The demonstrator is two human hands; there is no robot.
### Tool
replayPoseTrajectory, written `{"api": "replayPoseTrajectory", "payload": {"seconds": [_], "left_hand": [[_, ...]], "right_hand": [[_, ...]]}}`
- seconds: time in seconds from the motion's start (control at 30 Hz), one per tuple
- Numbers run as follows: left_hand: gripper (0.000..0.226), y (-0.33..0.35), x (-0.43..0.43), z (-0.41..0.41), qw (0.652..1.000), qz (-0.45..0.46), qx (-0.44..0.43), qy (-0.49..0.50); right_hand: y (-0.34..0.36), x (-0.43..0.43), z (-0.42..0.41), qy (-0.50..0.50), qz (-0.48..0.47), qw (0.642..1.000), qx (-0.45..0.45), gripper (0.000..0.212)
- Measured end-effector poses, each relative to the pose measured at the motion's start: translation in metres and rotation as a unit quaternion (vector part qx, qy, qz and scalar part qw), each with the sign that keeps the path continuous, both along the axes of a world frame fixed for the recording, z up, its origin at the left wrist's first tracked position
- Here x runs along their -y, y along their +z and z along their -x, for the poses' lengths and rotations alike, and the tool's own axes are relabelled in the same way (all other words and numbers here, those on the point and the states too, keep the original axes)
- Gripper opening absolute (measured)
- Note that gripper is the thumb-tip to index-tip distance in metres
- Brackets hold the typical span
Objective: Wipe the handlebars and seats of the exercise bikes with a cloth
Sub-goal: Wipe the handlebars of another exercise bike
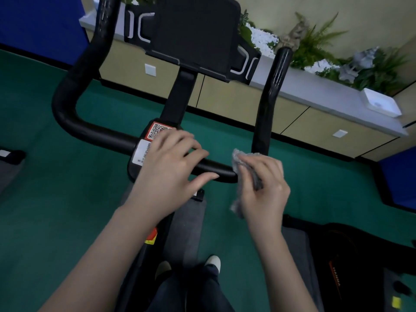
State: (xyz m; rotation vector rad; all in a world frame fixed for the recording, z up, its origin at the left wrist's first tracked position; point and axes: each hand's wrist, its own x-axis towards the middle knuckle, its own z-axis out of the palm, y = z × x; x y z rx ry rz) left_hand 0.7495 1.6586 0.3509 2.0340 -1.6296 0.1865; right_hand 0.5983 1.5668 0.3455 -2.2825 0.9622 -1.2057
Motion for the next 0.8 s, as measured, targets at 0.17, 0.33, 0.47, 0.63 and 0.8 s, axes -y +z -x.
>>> {"api": "replayPoseTrajectory", "payload": {"seconds": [0.17, 0.33, 0.47, 0.63, 0.8], "left_hand": [[0.049, -0.003, 0.02, 0.03, 0.999, -0.03, -0.017, -0.014], [0.043, -0.011, 0.026, 0.041, 0.999, -0.027, -0.042, 0.004], [0.039, -0.015, 0.028, 0.041, 0.998, 0.004, -0.066, 0.011], [0.041, -0.014, 0.029, 0.043, 0.995, 0.021, -0.095, 0.021], [0.038, -0.014, 0.029, 0.043, 0.991, 0.025, -0.126, 0.035]], "right_hand": [[0.015, 0.034, 0.005, -0.042, -0.023, 0.999, -0.014, 0.016], [0.01, 0.023, 0.011, 0.043, 0.004, 0.998, -0.055, 0.014], [0.024, 0.046, 0.01, 0.055, 0.013, 0.992, -0.114, 0.015], [0.05, 0.069, -0.008, 0.121, -0.007, 0.958, -0.26, 0.015], [0.069, 0.08, -0.03, 0.254, -0.074, 0.851, -0.454, 0.011]]}}
